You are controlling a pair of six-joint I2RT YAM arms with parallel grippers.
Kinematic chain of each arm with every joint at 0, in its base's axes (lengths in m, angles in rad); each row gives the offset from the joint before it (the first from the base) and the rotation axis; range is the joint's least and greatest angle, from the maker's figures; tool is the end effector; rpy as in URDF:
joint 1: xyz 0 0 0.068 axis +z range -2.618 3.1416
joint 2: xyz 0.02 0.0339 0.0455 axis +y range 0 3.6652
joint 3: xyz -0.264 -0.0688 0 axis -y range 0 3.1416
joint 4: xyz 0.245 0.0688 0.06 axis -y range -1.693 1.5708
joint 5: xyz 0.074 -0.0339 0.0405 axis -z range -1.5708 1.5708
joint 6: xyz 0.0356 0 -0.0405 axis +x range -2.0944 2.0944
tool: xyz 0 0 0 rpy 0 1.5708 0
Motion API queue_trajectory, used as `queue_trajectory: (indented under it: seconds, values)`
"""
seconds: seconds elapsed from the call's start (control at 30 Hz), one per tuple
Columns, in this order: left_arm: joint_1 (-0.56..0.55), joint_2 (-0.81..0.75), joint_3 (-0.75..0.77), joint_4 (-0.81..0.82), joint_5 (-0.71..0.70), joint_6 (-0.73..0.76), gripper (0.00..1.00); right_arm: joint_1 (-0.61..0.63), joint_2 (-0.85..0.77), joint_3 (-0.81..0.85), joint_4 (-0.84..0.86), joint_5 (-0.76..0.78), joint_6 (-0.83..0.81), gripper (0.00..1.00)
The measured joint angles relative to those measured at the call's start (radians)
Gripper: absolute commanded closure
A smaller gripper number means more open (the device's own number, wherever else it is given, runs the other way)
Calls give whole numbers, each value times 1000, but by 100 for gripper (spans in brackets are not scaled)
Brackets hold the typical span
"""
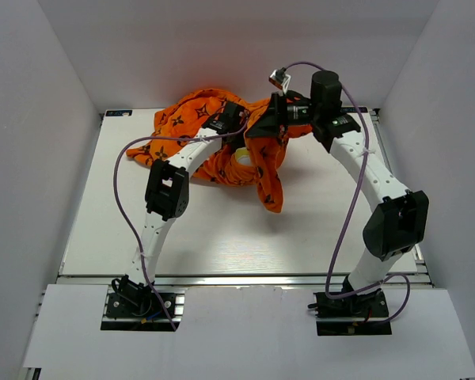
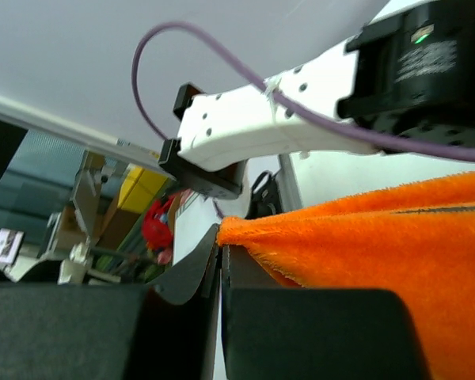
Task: Put the pillow into the pillowcase
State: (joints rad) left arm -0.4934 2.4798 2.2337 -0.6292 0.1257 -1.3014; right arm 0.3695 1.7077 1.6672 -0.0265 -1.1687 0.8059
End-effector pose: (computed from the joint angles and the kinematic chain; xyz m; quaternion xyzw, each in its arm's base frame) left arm 0.4828 -0.2647 0.1903 -0.3492 0.8712 -0.3027 0.1659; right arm 0.3528 0.1718 0.4192 -0.2360 0.6763 0.6512 0.2507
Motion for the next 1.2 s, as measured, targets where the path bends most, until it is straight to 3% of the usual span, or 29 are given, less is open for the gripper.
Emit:
queue_trajectory:
  seconds: [0.13,0.3,0.37,0.4,0.53,0.7,0.9,0.93,1.0,1.1,1.2]
  values:
    - [6,9,36,-72,-3,11,100,73,2,-11,-18,11,-6,100]
    - [10,19,36,-129,6,40,100,178,-47,-218,-74,52,-62,100]
    - [10,15,4,-105,21,52,93,170,-48,-277,-127,64,-92,100]
    - [10,8,-28,-70,38,61,83,144,-46,-294,-167,71,-116,100]
    - [15,-77,-201,111,95,90,60,-8,-17,-267,-288,101,-235,100]
    - [58,-174,-259,244,143,170,49,-200,24,-198,-447,207,-454,100]
    - [139,-312,-262,289,171,324,45,-231,19,-236,-588,300,-672,100]
    - [147,-356,-285,294,178,356,45,-231,18,-243,-595,307,-687,98]
    - [147,-442,-344,306,203,415,46,-230,17,-266,-623,341,-740,80]
    - [116,-569,-447,311,235,503,48,-230,16,-274,-661,396,-809,62]
    - [49,-663,-577,323,257,574,50,-230,11,-234,-724,461,-894,60]
